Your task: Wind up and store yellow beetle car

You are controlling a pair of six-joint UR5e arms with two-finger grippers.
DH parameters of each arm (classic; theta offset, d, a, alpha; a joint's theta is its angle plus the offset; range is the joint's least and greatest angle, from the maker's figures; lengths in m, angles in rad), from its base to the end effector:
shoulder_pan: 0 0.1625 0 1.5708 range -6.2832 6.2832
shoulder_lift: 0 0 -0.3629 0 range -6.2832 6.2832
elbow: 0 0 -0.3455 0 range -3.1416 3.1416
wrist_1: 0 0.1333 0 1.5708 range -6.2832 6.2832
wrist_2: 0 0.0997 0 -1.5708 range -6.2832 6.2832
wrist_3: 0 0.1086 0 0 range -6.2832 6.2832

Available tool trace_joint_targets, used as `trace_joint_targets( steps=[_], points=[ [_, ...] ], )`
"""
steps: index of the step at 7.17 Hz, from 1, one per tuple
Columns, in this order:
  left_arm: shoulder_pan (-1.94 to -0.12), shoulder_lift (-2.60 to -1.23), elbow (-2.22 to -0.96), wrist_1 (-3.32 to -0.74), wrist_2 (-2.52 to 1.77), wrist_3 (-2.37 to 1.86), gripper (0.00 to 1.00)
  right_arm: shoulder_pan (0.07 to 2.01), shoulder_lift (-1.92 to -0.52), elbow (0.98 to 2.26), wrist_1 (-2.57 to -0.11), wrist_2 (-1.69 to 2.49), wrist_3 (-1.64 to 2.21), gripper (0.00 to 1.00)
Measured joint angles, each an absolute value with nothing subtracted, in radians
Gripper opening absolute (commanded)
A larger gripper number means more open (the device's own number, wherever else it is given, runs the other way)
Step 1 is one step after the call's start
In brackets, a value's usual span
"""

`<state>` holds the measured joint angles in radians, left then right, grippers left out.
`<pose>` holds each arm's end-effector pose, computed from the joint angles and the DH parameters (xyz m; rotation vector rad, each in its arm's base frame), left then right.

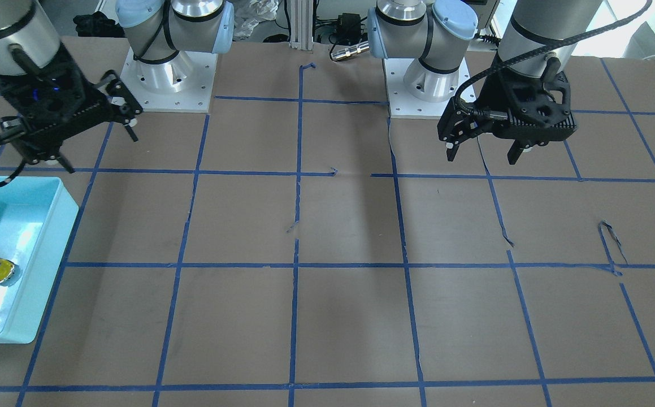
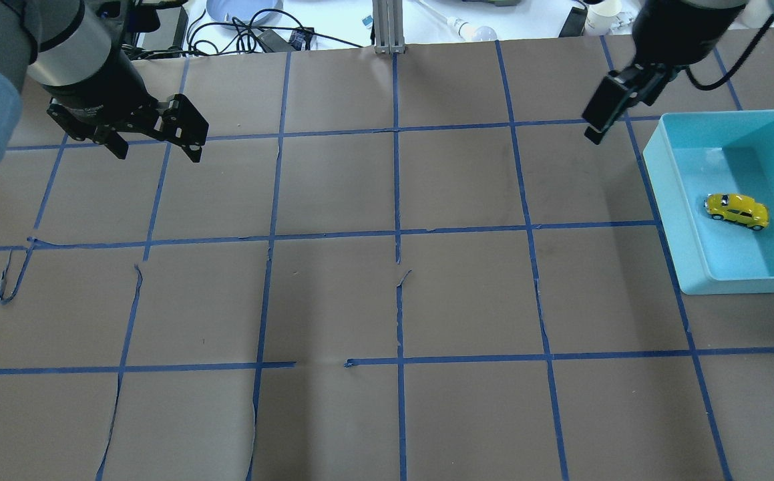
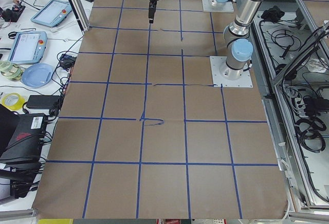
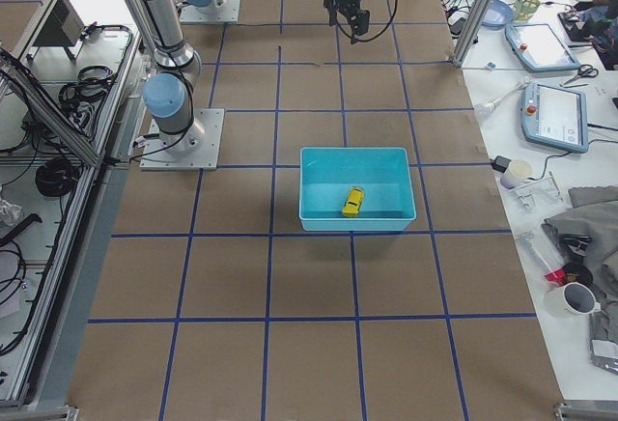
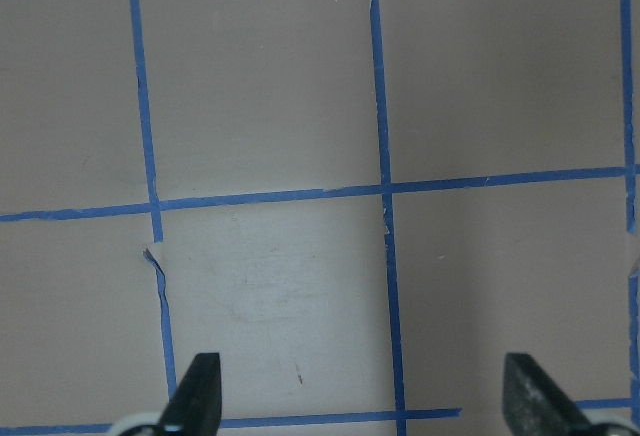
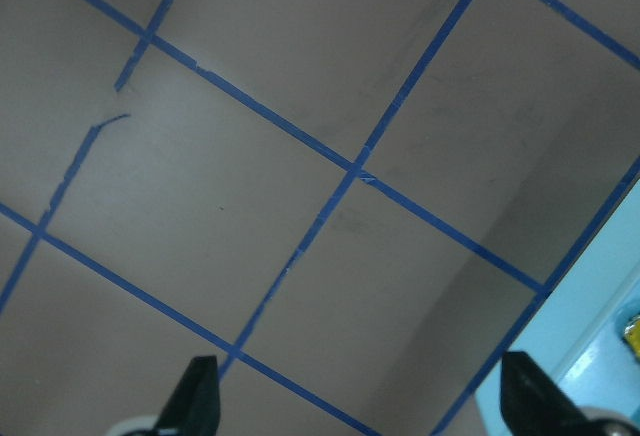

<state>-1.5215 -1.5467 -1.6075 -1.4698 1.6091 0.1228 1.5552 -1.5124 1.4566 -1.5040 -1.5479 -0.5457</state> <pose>-0.1070 -0.4514 0.4216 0.1110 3.0911 -0.1312 0.1285 -0.4667 0.4344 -0.8162 3.0078 0.0066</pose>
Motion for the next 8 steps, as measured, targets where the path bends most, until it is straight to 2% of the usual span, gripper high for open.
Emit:
trace_joint_targets(
  steps=[3, 8],
  points=[
    [-1.522, -1.546, -1.608, -1.470, 1.609, 0.123, 1.00, 1.632, -1.508, 1.453, -1.515, -1.557, -0.199, 1.00],
    [-1.520, -1.546, -1.607, -1.470, 1.611, 0.123, 1.00, 1.637, -1.506, 1.440, -1.520, -1.582, -0.129, 1.00]
  ],
)
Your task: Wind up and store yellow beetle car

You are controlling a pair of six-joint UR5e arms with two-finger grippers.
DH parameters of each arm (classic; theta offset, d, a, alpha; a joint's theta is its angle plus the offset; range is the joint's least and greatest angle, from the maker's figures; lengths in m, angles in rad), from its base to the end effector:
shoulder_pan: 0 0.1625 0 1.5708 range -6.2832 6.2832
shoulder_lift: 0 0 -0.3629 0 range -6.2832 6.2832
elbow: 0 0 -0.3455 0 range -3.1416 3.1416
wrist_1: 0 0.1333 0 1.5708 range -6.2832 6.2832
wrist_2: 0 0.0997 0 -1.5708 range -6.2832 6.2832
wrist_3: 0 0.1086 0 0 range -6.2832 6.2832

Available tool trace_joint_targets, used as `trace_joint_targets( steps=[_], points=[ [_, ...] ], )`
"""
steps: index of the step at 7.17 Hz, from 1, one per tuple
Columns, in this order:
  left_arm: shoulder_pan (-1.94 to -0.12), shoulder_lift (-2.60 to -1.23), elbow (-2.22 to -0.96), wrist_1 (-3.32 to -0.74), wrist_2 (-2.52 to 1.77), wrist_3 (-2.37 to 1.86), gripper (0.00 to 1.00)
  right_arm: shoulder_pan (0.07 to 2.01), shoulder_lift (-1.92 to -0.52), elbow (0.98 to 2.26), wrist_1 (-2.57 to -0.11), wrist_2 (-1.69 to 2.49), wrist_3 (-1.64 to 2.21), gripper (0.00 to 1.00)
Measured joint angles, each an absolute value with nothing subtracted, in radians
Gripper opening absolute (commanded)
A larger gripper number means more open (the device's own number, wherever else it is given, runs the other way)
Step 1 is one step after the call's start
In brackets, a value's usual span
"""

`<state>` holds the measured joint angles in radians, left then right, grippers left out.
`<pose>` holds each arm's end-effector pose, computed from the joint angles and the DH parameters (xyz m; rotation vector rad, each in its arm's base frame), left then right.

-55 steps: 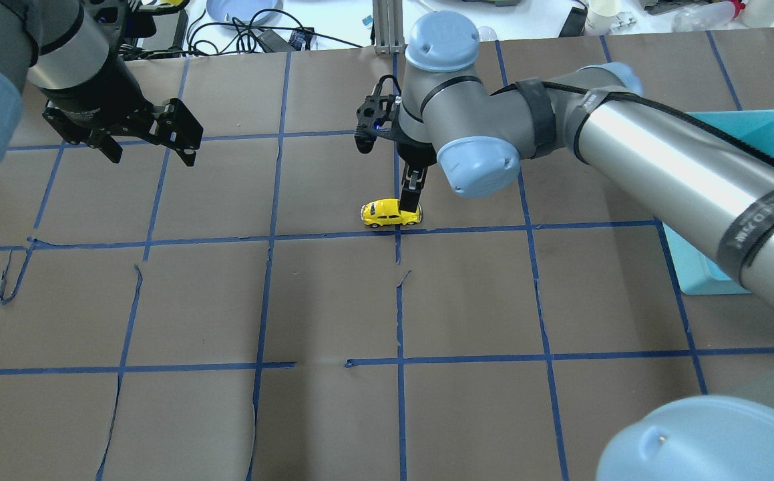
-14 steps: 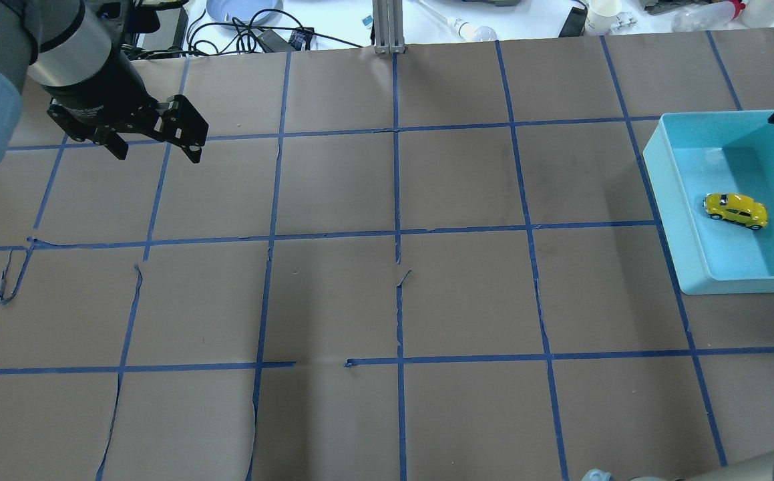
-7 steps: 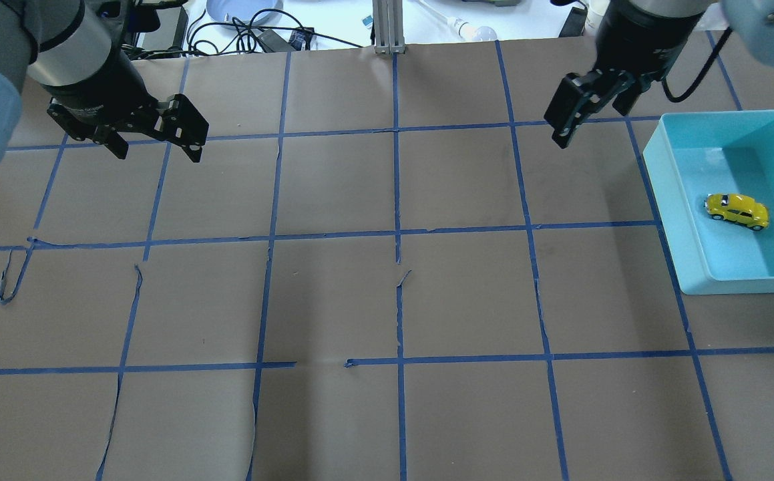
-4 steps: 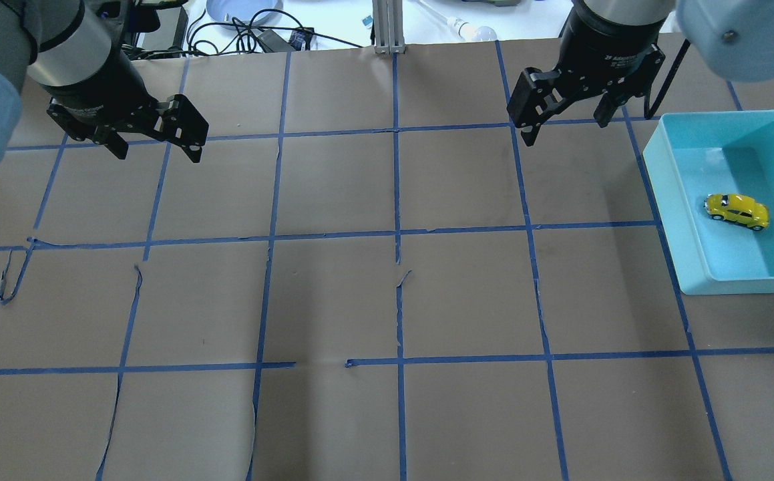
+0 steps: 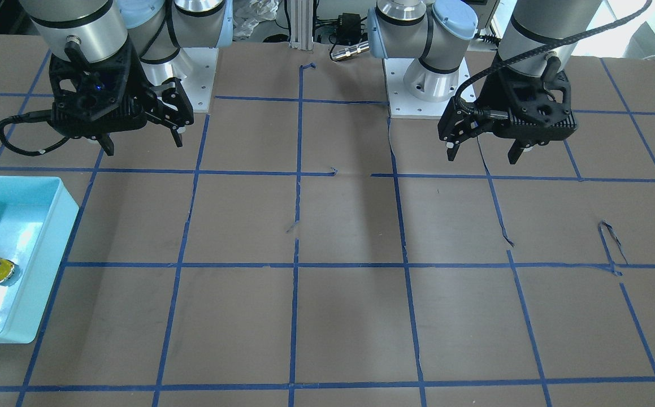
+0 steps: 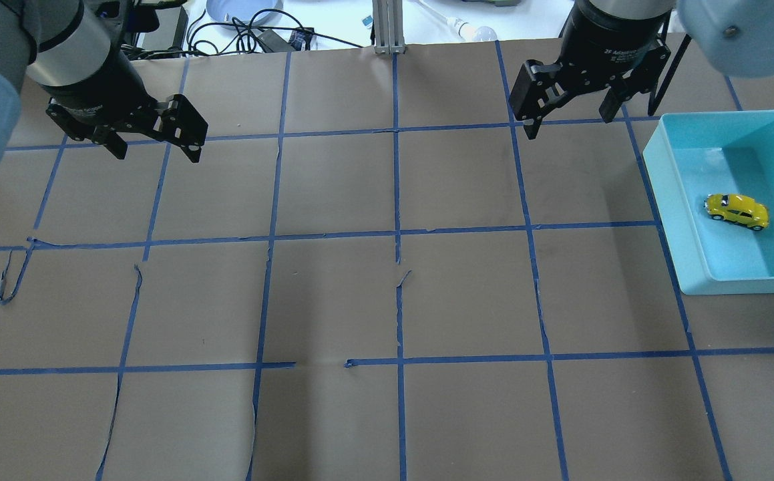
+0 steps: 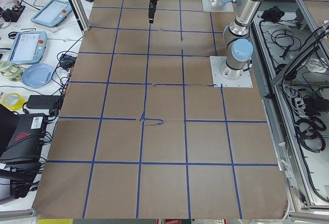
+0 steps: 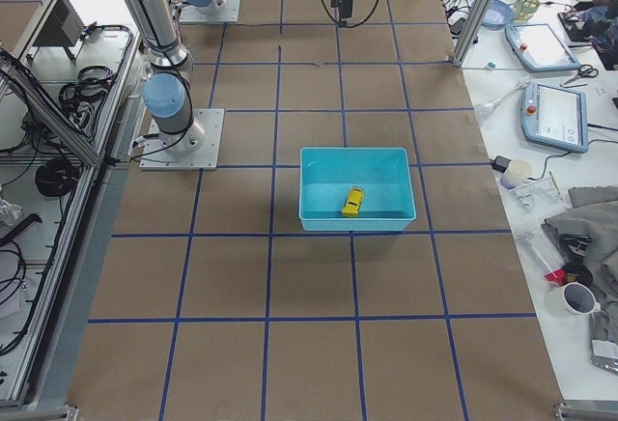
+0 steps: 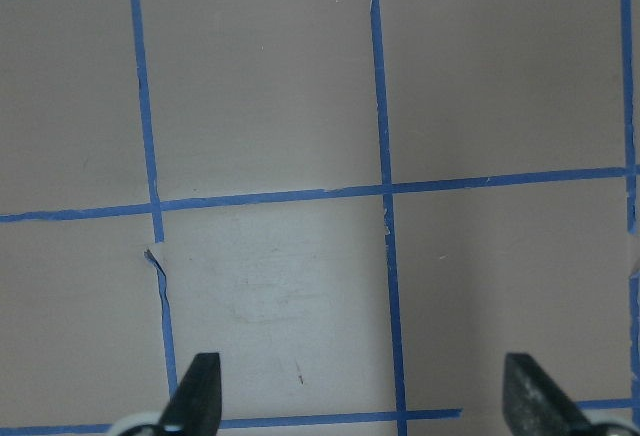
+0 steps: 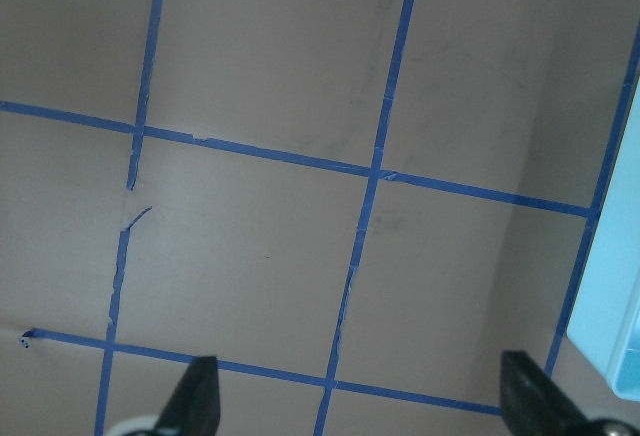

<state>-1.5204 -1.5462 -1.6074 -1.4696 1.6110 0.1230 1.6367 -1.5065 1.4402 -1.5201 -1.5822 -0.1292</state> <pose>-0.1063 -0.4514 0.4219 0.1094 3.0891 -0.1320 0.1627 -0.4597 0.4405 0.3047 -3.1147 0.0238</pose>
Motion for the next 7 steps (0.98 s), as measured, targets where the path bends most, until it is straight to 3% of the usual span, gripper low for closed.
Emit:
trace_joint_targets(
  steps=[7],
  points=[
    [-1.521, -1.548, -1.607, -1.470, 1.609, 0.123, 1.00, 1.636, -1.503, 1.448, -1.548, -1.593, -0.130, 1.00]
  ],
)
